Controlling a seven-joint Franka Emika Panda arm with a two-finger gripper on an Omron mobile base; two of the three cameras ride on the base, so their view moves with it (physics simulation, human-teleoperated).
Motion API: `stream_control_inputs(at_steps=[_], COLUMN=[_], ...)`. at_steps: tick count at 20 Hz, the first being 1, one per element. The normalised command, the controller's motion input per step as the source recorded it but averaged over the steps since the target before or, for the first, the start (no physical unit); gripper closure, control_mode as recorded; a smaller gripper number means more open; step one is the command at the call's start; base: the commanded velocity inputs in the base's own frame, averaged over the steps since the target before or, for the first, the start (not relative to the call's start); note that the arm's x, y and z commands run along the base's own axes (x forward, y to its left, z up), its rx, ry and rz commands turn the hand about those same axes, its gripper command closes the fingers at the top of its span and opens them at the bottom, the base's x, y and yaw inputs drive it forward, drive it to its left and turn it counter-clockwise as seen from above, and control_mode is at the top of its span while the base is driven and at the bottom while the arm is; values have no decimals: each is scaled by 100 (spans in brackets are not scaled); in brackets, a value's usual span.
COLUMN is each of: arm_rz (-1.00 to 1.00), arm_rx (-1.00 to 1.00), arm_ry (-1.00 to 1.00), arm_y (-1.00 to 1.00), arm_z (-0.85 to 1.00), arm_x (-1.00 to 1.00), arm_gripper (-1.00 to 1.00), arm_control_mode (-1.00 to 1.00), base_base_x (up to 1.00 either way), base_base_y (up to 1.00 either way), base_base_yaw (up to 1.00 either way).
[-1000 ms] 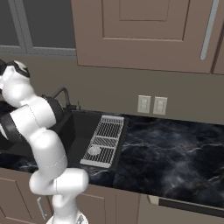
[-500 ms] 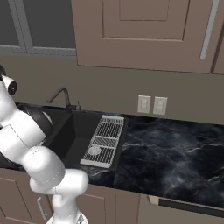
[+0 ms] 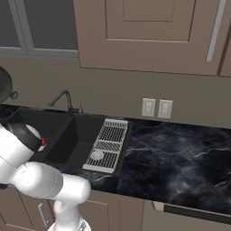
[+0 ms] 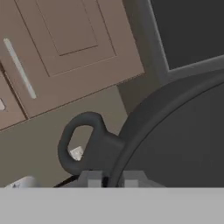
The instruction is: Dump the bell pepper from the pot into the sink. Then turn on the water and wash the bell pepper. Then turn off the water and put the bell pepper back in the pot.
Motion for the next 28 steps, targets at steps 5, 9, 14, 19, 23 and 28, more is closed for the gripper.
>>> stream_control_inputs(at_steps=[5, 9, 14, 19, 23, 28], arm_rz=[-15, -14, -12, -10, -10, -10], arm_rx=[-33, -29, -25, -23, -23, -21], arm_ry=[0, 1, 7, 12, 17, 18], arm_y=[-36, -44, -48, -51, -58, -62], arm_z=[8, 9, 10, 1, 0, -2], arm_x=[0, 0, -1, 0, 0, 0], arm_gripper=[100, 100, 100, 100, 100, 100], arm_control_mode=[-100, -100, -100, -100, -100, -100], base_base_x=[0, 0, 0, 0, 0, 0], base_base_y=[0, 0, 0, 0, 0, 0], base_base_yaw=[0, 0, 0, 0, 0, 0])
